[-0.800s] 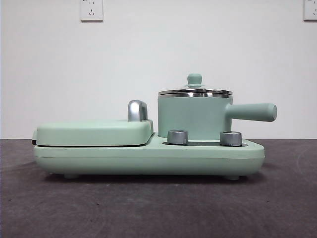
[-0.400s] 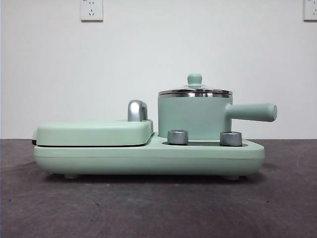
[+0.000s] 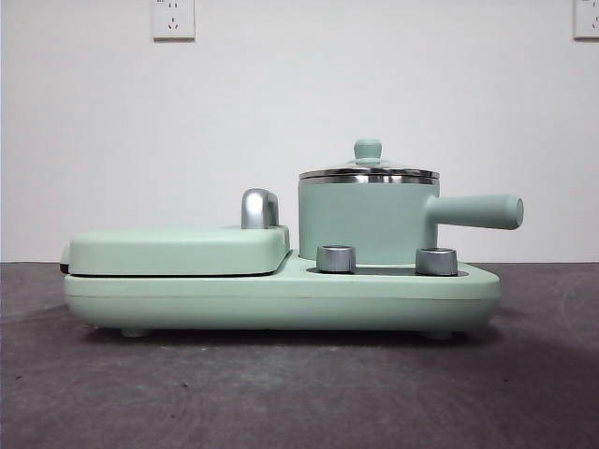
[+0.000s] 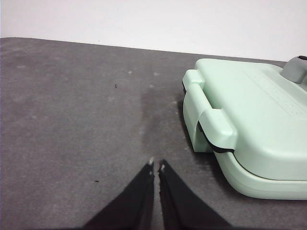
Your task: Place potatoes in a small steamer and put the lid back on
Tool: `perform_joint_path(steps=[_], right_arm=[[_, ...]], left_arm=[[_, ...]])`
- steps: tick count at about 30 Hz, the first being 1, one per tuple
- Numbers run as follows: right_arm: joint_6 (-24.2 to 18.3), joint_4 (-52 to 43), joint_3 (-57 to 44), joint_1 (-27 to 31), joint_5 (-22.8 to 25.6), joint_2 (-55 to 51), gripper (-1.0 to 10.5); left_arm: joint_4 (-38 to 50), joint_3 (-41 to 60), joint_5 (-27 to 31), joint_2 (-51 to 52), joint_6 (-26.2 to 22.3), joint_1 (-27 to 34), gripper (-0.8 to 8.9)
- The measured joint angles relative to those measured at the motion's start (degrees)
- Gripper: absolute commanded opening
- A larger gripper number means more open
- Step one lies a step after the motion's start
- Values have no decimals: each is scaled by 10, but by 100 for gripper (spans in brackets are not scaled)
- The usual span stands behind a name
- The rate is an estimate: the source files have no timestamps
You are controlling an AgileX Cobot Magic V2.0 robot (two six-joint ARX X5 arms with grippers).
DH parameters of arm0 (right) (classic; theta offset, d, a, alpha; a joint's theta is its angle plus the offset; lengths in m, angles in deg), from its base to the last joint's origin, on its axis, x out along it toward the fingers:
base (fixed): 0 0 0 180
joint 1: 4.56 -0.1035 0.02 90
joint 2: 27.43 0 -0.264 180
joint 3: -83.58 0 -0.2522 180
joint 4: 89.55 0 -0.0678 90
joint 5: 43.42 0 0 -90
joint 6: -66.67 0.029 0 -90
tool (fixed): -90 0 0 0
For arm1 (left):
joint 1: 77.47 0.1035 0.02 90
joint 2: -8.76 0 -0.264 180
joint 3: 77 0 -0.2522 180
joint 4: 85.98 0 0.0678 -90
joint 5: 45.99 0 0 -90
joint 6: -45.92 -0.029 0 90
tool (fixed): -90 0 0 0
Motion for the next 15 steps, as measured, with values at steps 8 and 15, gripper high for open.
perform_joint_path(steps=[8, 15], right_arm=[[-26, 26, -49, 2, 0, -48, 19], [-47, 45, -48, 2, -3, -57, 19]], left_arm=[[0, 0, 0, 0, 0, 0, 19], [0, 0, 0, 0, 0, 0, 19]])
